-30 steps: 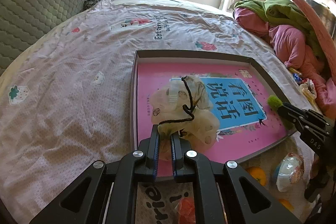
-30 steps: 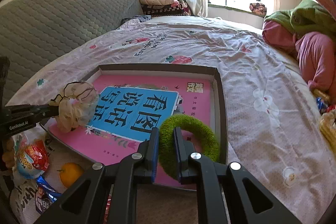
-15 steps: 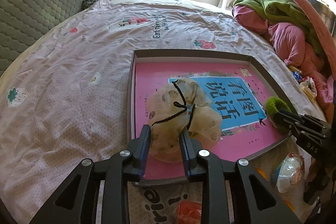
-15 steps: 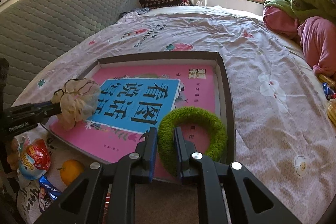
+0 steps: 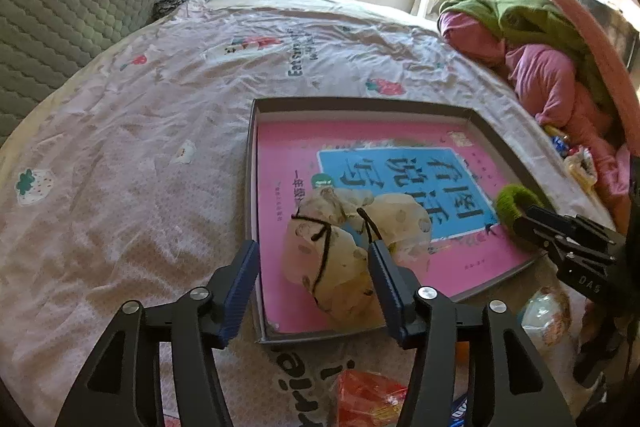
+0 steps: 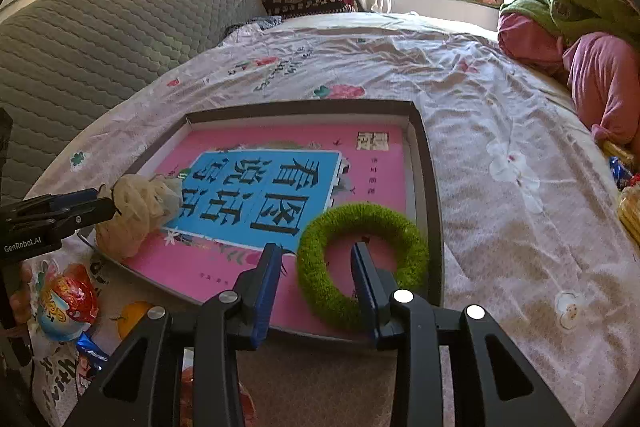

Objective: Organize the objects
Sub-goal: 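Open left tool to drop the bag in the tray while right tool releases the ring there, then withdraw both open tools from the tray back toward the remaining items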

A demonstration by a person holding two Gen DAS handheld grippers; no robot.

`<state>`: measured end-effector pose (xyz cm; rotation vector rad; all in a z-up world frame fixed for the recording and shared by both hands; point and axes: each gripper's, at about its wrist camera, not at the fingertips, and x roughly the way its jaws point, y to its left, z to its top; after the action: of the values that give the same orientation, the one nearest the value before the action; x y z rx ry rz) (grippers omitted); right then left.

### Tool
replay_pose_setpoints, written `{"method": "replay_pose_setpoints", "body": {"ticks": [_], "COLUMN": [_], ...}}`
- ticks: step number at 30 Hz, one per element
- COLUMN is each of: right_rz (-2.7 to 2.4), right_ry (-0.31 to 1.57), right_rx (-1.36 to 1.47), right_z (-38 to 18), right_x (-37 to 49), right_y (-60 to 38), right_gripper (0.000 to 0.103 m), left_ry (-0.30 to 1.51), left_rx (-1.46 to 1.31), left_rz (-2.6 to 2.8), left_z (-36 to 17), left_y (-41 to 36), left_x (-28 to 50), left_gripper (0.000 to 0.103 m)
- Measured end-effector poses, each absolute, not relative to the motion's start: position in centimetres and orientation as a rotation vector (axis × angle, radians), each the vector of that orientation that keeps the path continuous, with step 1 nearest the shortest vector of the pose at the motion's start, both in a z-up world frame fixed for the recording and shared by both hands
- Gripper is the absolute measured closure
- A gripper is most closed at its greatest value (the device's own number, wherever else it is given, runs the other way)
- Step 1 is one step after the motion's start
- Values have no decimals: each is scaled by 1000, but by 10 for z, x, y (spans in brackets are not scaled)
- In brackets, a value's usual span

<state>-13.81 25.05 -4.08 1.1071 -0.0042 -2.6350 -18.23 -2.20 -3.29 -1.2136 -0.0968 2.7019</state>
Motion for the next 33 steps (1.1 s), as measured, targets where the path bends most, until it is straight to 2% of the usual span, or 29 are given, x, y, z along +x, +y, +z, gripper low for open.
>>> {"method": "replay_pose_setpoints", "body": {"ticks": [10, 14, 16, 33], "right_rz": [-2645, -2648, -2648, -2646], "right_ry": [3, 17, 20, 38], "right_rx": [1056, 1010, 990, 876], "right_z": [-31, -23, -20, 2], "right_x": [-132, -126, -123, -106], "right_y": [247, 244, 242, 234], "right_gripper": [66, 62, 54, 47], "left_ry": [-91, -97, -98, -44], "left_rx": [-1162, -1130, -1121, -1023], "left_rz": [2756, 2788, 2794, 2827], "left_z": [-20, -14, -11, 3], "left_y": [-26, -29, -30, -25], "left_x": [-176, -172, -171, -150], "left_gripper": [39, 29, 29, 27]}}
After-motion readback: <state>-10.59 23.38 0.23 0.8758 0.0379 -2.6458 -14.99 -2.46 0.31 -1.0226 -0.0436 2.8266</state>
